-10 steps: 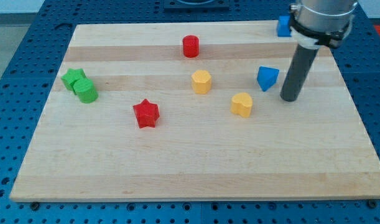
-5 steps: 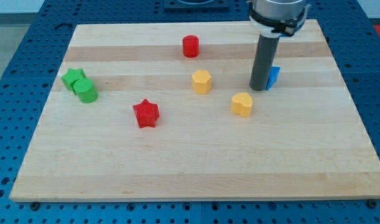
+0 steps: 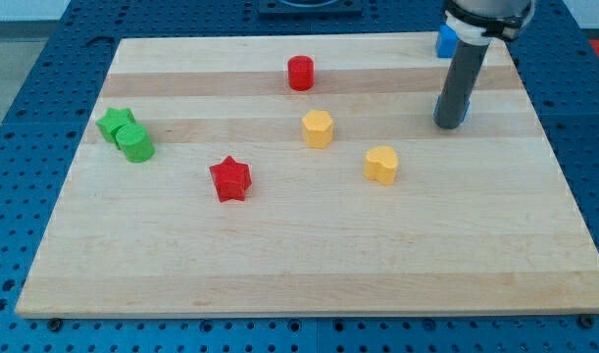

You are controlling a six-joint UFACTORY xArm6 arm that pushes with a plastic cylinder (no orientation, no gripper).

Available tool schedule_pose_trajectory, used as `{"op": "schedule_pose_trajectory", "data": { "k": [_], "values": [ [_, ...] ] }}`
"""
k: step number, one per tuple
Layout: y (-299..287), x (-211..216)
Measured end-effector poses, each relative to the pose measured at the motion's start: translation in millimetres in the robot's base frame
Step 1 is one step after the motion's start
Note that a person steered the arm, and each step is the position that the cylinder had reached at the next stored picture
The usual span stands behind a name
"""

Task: Push the blue triangle closer to blue cube

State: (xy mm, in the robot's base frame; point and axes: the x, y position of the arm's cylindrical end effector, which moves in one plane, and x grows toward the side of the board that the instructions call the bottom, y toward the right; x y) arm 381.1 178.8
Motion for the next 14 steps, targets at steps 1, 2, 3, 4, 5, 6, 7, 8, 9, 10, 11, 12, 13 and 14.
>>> {"op": "schedule_pose_trajectory", "data": {
  "k": [1, 2, 3, 4, 5, 6, 7, 8, 9, 10, 11, 12, 13, 14],
  "values": [
    [2.7, -15.0],
    [6.8, -32.3],
    [13.5, -45.7],
    [30.4, -47.6],
    [47.6, -47.6],
    [47.6, -60.2],
    [47.6, -63.5],
    [47.6, -68.8],
    [47.6, -69.3],
    [47.5, -69.0],
    [47.5, -63.7],
    [45.7, -62.4],
    [34.7, -62.4],
    [29.9, -62.4]
  ]
}}
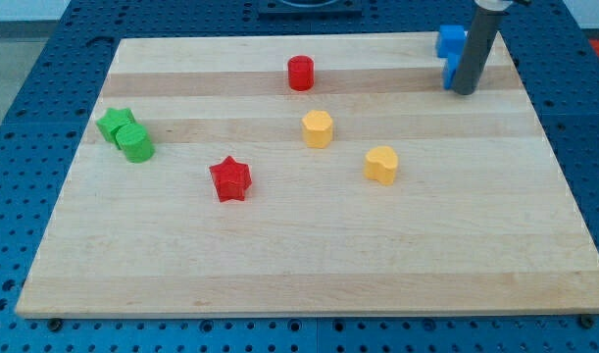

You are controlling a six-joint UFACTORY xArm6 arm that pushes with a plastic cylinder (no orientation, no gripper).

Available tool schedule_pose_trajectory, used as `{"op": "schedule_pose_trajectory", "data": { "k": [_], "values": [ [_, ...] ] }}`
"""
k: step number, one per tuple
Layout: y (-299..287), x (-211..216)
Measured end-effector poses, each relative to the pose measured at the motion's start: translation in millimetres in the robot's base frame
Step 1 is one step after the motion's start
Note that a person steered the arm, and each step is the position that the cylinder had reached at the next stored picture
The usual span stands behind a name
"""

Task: Push the blue triangle closer to blue cube

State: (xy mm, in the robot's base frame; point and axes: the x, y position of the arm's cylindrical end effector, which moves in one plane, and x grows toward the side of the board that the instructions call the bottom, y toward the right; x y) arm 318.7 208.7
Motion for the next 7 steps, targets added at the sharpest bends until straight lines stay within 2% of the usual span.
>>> {"op": "schedule_pose_trajectory", "data": {
  "k": [2, 7],
  "values": [
    [-0.4, -16.5],
    [-1.1, -27.0]
  ]
}}
